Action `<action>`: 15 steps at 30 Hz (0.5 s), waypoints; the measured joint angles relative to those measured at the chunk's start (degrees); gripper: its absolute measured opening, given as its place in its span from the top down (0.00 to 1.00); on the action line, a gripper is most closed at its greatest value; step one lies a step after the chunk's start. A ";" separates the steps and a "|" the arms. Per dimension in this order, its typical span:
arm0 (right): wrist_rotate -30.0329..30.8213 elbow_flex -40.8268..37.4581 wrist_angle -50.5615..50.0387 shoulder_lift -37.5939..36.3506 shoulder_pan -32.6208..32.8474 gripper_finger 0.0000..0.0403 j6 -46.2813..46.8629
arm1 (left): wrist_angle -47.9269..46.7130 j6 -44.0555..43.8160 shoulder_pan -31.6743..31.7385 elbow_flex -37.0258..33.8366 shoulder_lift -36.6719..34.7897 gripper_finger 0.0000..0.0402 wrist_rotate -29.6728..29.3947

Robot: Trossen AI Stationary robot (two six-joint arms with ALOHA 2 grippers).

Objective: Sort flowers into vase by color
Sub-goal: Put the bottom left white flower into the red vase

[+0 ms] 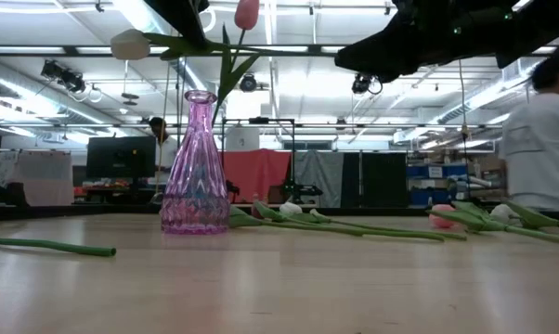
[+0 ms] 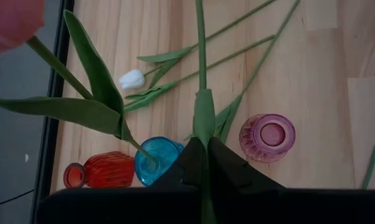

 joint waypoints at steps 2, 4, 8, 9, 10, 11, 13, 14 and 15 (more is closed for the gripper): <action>0.00 0.00 0.31 0.00 -0.02 0.62 -0.13 | 0.00 0.00 0.00 0.00 0.00 0.96 0.00; 0.00 0.00 0.33 0.00 -0.02 0.63 -0.15 | 0.00 0.01 0.00 0.00 0.00 0.96 0.00; 0.42 0.00 0.72 0.00 -0.02 0.64 -0.15 | 0.00 0.38 0.00 0.00 0.00 0.96 0.00; 1.02 0.00 0.72 0.00 -0.02 0.65 -0.15 | 0.00 0.67 0.00 0.00 0.00 0.96 -0.01; 1.70 0.00 0.72 0.00 -0.02 0.68 -0.15 | 0.00 0.73 0.00 0.00 0.00 0.96 -0.02; 2.28 0.00 0.65 0.00 -0.02 0.71 -0.15 | 0.02 0.74 0.00 0.00 0.00 0.96 -0.02; 2.86 0.00 0.10 0.00 -0.02 0.80 -0.17 | 0.16 0.72 0.00 0.00 0.00 0.96 -0.05; 2.84 0.00 -0.28 0.00 -0.02 0.85 -0.15 | 0.25 0.72 0.00 0.00 0.00 0.96 -0.11; 2.77 0.00 -0.68 0.00 -0.04 0.91 -0.15 | 0.30 0.72 0.00 0.00 0.00 0.96 -0.20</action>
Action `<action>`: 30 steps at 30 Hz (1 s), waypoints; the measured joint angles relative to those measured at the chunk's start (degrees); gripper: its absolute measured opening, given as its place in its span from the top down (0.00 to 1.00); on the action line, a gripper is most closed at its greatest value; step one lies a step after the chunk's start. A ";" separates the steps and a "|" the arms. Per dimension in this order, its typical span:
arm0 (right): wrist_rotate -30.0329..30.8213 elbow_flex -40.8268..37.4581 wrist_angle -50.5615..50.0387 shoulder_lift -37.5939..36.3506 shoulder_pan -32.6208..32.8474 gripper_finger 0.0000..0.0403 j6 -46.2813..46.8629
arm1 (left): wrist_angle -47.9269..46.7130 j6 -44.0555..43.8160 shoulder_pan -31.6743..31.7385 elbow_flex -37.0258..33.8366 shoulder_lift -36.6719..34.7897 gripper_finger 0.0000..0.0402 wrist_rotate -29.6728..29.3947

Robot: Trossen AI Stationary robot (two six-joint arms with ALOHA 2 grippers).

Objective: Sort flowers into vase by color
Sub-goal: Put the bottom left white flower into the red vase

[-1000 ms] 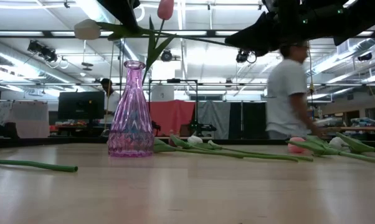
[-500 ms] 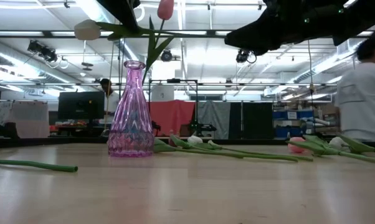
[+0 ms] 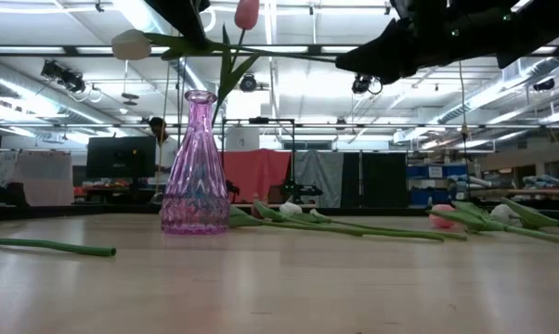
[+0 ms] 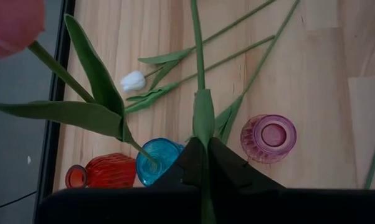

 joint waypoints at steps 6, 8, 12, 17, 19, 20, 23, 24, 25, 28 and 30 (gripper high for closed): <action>0.18 0.02 -1.61 0.00 0.00 0.95 0.33 | 0.55 0.30 0.00 -0.01 0.00 0.96 -0.55; 0.28 0.02 -1.76 0.00 0.00 0.97 0.38 | 0.97 0.45 0.00 -0.02 0.00 0.96 -0.64; 0.90 0.00 -1.99 0.00 0.00 0.97 0.42 | 2.18 1.57 0.00 -0.04 -0.04 0.95 -0.67; 2.38 0.00 -1.63 0.00 0.00 0.97 0.44 | 3.38 -0.08 -0.07 -0.04 -0.04 0.87 -2.92; 2.58 0.00 -1.31 0.00 0.00 0.97 0.58 | 3.78 -0.95 -0.07 -0.04 -0.05 0.82 -3.48; 3.10 0.00 -1.03 0.00 0.00 0.97 0.65 | 4.10 -1.00 -0.07 -0.04 -0.18 0.79 -3.61; 4.00 0.00 -0.91 0.00 0.03 0.97 0.65 | 6.95 0.07 -0.31 -0.04 -0.84 0.72 -3.86; 4.15 0.00 -0.96 0.00 0.02 0.97 0.65 | 8.54 0.56 -0.53 -0.04 -1.15 0.70 -3.90; 4.36 0.00 -0.91 0.00 0.00 0.97 0.66 | 10.08 1.42 -0.75 -0.04 -1.47 0.69 -3.91; 4.94 0.00 -0.51 0.00 0.00 0.98 0.68 | 15.10 4.28 -1.84 -0.22 -2.19 0.67 -3.93; 4.90 0.00 -0.38 0.00 0.00 0.98 1.07 | 17.95 6.21 -2.98 -0.85 -2.86 0.67 -3.91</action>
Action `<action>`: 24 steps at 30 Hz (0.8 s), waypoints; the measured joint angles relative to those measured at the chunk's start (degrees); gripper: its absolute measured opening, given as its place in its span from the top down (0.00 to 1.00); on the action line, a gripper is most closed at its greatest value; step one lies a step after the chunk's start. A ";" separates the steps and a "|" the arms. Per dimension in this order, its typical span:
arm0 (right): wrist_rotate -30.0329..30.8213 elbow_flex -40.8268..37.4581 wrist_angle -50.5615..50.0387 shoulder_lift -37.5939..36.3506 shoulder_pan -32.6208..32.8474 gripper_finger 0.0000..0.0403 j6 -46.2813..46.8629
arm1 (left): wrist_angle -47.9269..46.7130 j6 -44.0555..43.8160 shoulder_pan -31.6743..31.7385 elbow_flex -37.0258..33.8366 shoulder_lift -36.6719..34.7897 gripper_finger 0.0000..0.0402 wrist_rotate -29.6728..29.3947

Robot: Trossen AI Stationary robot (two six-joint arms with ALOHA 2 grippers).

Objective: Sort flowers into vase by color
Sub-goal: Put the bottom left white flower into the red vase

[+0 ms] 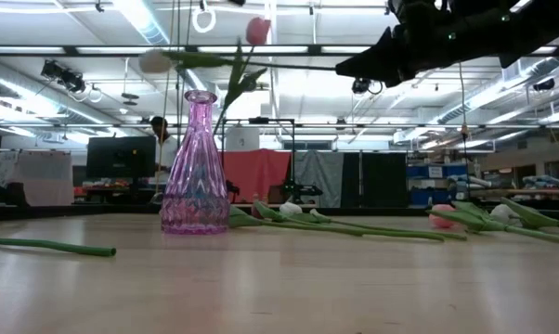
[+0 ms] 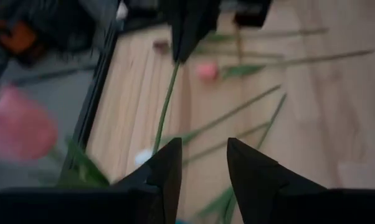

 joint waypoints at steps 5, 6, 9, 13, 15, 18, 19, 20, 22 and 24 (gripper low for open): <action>0.02 0.00 -0.05 0.00 0.00 0.98 0.67 | 9.20 3.47 -2.47 -4.49 -1.66 0.67 0.13; 0.02 0.00 0.03 0.00 0.00 0.98 0.82 | 10.58 3.73 -2.94 -5.34 -1.82 0.67 0.19; 0.67 0.02 0.10 0.00 0.00 0.98 2.11 | 14.36 3.40 -4.81 -8.43 -2.46 0.67 1.04; 2.51 0.02 0.15 0.00 0.00 0.98 2.40 | 18.65 2.97 -7.81 -12.42 -2.36 0.67 1.11; 2.83 0.02 0.63 0.00 0.00 0.98 2.55 | 22.34 1.89 -8.90 -14.36 -2.33 0.67 1.01; 2.84 0.02 1.19 0.00 0.00 0.98 3.29 | 29.07 -0.40 -10.35 -18.91 -2.56 0.67 1.27; 2.84 0.02 1.39 0.00 0.00 0.98 3.46 | 30.59 -1.64 -10.81 -20.66 -2.44 0.67 1.60; 2.84 0.02 1.66 0.00 0.00 0.98 3.46 | 31.91 -2.76 -11.26 -22.37 -2.35 0.67 1.80; 2.84 0.03 2.51 0.00 0.00 0.98 3.49 | 35.89 -5.49 -11.93 -25.84 -2.33 0.67 2.28; 2.84 0.03 3.46 0.00 0.00 0.98 3.86 | 39.41 -8.51 -12.29 -29.17 -2.43 0.67 2.35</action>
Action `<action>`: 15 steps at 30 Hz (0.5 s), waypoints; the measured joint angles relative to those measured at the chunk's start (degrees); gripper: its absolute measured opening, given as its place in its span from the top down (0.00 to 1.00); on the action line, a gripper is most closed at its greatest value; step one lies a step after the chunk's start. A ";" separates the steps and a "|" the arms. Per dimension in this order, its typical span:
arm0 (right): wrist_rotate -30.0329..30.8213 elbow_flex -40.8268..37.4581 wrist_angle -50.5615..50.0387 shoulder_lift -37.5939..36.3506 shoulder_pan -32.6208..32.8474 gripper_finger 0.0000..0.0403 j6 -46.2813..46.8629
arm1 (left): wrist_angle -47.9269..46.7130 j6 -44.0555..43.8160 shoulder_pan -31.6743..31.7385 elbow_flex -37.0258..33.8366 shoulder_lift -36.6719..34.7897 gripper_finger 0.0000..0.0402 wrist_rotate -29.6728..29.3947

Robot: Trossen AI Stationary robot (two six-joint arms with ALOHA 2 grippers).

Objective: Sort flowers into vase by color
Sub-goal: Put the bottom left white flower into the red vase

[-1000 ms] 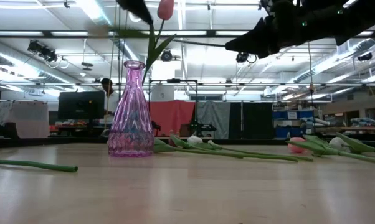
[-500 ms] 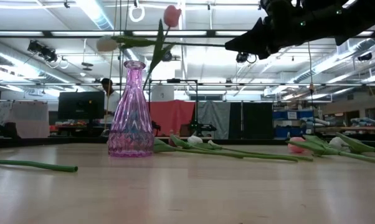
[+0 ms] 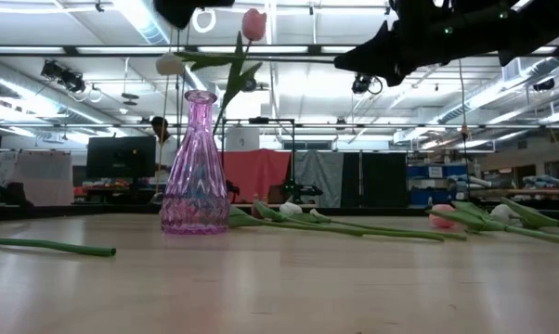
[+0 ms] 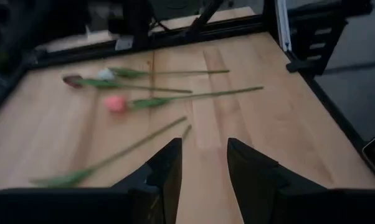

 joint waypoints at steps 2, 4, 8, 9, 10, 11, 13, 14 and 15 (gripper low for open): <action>0.15 0.01 0.70 0.00 0.00 0.98 0.78 | 2.23 -2.83 -0.44 -2.91 0.04 0.67 -0.05; 0.66 0.01 1.34 0.00 0.00 0.98 1.42 | 5.13 -4.99 -0.78 -5.23 0.07 0.67 -0.15; 1.29 0.01 3.54 0.00 0.00 0.98 1.76 | 13.87 -7.28 -0.71 -9.90 0.04 0.67 -1.27; 1.14 0.01 4.56 0.00 0.00 0.98 1.73 | 17.03 -7.62 -0.51 -11.23 0.09 0.67 -2.90; 0.63 0.01 5.95 0.00 0.00 0.98 1.70 | 20.47 -7.74 -0.19 -12.51 0.09 0.67 -4.88; -0.02 0.01 7.41 0.00 0.00 0.98 1.70 | 24.08 -7.74 0.17 -13.76 0.09 0.67 -6.80; -1.83 0.01 10.48 0.00 0.00 0.98 1.46 | 30.58 -6.33 0.92 -16.00 0.09 0.67 -9.61; -2.95 0.01 11.71 0.00 0.00 0.98 1.34 | 33.51 -5.21 1.47 -16.97 0.09 0.67 -10.34; -3.95 0.01 12.77 0.00 0.00 0.98 1.31 | 36.06 -4.04 1.98 -17.61 0.09 0.67 -10.77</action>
